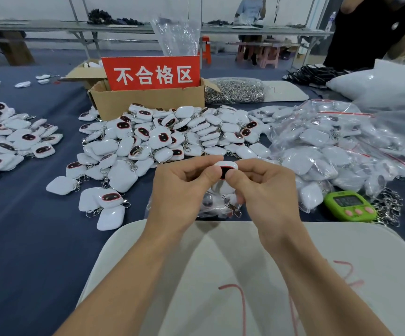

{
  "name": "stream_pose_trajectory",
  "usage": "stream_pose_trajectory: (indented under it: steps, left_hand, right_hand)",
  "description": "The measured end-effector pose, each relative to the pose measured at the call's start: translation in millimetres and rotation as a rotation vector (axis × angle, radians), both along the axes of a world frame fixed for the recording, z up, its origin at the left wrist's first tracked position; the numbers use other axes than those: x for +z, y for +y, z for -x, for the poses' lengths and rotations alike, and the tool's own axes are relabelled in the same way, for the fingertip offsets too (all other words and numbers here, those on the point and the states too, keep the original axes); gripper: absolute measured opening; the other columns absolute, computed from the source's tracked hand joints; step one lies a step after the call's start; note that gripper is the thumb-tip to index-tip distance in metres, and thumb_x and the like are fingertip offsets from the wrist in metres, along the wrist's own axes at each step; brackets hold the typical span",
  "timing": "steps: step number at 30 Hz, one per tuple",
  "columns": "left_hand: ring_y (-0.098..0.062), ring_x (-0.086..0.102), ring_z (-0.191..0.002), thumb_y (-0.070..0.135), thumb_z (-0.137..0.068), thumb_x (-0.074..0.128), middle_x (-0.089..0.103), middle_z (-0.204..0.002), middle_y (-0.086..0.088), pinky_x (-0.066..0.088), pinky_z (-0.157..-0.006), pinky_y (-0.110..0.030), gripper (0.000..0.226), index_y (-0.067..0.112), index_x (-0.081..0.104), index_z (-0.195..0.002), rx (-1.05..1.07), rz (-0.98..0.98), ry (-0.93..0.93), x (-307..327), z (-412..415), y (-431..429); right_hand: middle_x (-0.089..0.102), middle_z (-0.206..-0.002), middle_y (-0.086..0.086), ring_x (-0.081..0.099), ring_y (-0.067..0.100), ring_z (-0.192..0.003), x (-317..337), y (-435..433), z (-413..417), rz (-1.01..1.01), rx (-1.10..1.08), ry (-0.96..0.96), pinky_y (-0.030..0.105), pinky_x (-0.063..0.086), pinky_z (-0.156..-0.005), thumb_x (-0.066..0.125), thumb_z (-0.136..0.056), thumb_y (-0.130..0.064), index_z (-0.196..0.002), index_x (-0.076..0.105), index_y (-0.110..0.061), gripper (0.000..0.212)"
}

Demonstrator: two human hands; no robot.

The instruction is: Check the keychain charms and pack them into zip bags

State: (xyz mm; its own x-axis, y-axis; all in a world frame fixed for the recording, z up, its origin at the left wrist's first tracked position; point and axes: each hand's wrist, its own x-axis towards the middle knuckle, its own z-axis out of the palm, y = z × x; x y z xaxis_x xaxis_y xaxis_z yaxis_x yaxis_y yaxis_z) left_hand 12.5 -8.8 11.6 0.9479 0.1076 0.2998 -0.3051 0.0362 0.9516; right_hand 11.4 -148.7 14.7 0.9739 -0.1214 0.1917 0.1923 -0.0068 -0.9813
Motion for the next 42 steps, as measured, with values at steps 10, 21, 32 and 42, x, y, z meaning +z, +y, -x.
stream_pose_trajectory:
  steps: [10, 21, 32, 42]
  left_hand:
    - [-0.014, 0.076, -0.077, 0.018, -0.084, 0.08, 0.08, -0.081, 0.004, 0.057, -0.061, -0.018, 0.019, 0.036, 0.082, -0.086, 0.042, -0.026, 0.053, -2.8, -0.3, 0.2]
    - [-0.006, 0.067, -0.058, 0.009, -0.082, 0.084, 0.079, -0.074, 0.003, 0.05, -0.051, -0.013, 0.021, 0.029, 0.082, -0.077, 0.086, 0.042, 0.092, 1.1, -0.9, -1.2]
    - [-0.02, 0.077, -0.075, 0.014, -0.081, 0.086, 0.08, -0.081, 0.0, 0.06, -0.06, -0.029, 0.016, 0.026, 0.082, -0.09, 0.07, 0.019, 0.127, -5.7, -2.2, -2.7]
    - [-0.019, 0.077, -0.074, 0.013, -0.085, 0.083, 0.08, -0.085, -0.004, 0.059, -0.06, -0.026, 0.015, 0.028, 0.082, -0.085, 0.073, 0.196, 0.143, -3.8, -2.4, -6.0]
  right_hand:
    - [0.07, -0.06, -0.006, 0.056, 0.003, -0.047, 2.0, 0.8, 4.9, 0.013, 0.002, -0.008, 0.015, 0.043, -0.046, 0.077, -0.085, -0.006, -0.081, 0.08, -0.019, 0.014]
    - [0.077, -0.078, 0.0, 0.07, 0.012, -0.068, -2.1, 1.4, 0.7, 0.068, 0.058, 0.01, 0.02, 0.052, -0.057, 0.071, -0.072, -0.006, -0.089, 0.08, -0.025, 0.027]
    - [0.078, -0.079, -0.001, 0.076, 0.019, -0.077, -4.1, 0.1, -1.9, 0.113, -0.001, -0.058, 0.032, 0.059, -0.076, 0.066, -0.08, 0.01, -0.091, 0.078, -0.019, 0.033]
    - [0.078, -0.078, -0.001, 0.075, 0.021, -0.075, 0.7, -4.5, -1.8, 0.052, 0.006, -0.011, 0.035, 0.063, -0.072, 0.072, -0.079, -0.013, -0.087, 0.081, -0.025, 0.016]
